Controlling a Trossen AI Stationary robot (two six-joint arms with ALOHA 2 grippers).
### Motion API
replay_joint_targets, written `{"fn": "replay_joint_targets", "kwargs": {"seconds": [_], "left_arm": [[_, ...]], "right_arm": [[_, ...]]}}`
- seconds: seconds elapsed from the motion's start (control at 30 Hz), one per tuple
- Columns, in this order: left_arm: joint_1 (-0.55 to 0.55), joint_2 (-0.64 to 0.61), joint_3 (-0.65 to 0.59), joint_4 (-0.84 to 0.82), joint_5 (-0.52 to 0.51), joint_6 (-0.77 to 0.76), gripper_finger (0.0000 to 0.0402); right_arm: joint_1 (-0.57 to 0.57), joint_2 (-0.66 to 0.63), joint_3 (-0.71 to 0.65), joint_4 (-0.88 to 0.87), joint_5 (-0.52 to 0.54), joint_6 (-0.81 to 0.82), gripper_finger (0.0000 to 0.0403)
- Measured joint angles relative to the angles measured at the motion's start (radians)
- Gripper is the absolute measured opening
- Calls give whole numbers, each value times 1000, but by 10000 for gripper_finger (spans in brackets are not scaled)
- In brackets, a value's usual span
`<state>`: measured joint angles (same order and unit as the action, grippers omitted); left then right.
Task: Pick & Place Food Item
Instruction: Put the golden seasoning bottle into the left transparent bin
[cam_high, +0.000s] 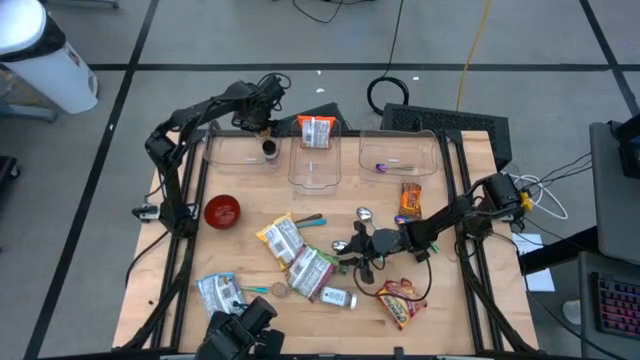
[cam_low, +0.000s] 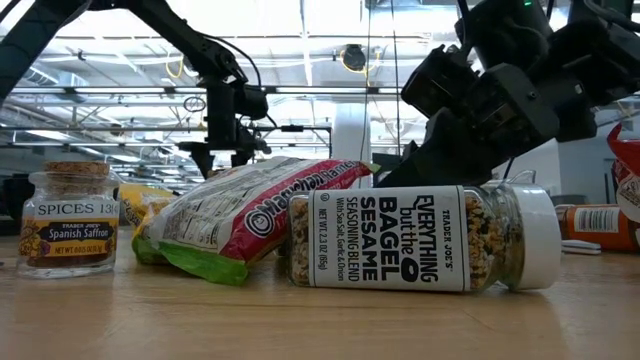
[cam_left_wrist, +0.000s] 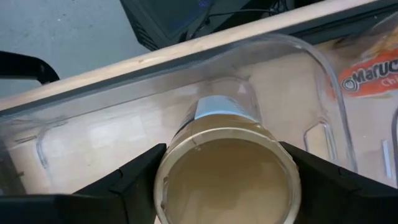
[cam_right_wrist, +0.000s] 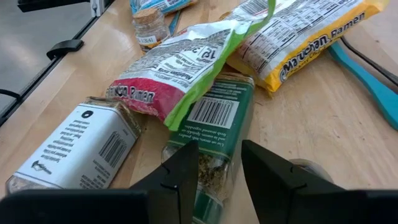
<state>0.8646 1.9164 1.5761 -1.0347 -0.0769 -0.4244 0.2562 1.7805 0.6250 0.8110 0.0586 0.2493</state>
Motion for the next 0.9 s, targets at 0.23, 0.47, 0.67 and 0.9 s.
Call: {"fn": "replay_joint_targets", "kwargs": {"seconds": [0.23, 0.47, 0.67, 0.9], "left_arm": [[0, 0, 0, 42, 4, 0, 277], [0, 0, 0, 67, 50, 2, 290], [0, 0, 0, 67, 50, 1, 276], [0, 0, 0, 68, 51, -4, 311]], "right_arm": [[-2, 0, 0, 0, 0, 0, 114], [-2, 0, 0, 0, -2, 0, 114], [-2, 0, 0, 0, -3, 0, 114], [-2, 0, 0, 0, -3, 0, 114]]}}
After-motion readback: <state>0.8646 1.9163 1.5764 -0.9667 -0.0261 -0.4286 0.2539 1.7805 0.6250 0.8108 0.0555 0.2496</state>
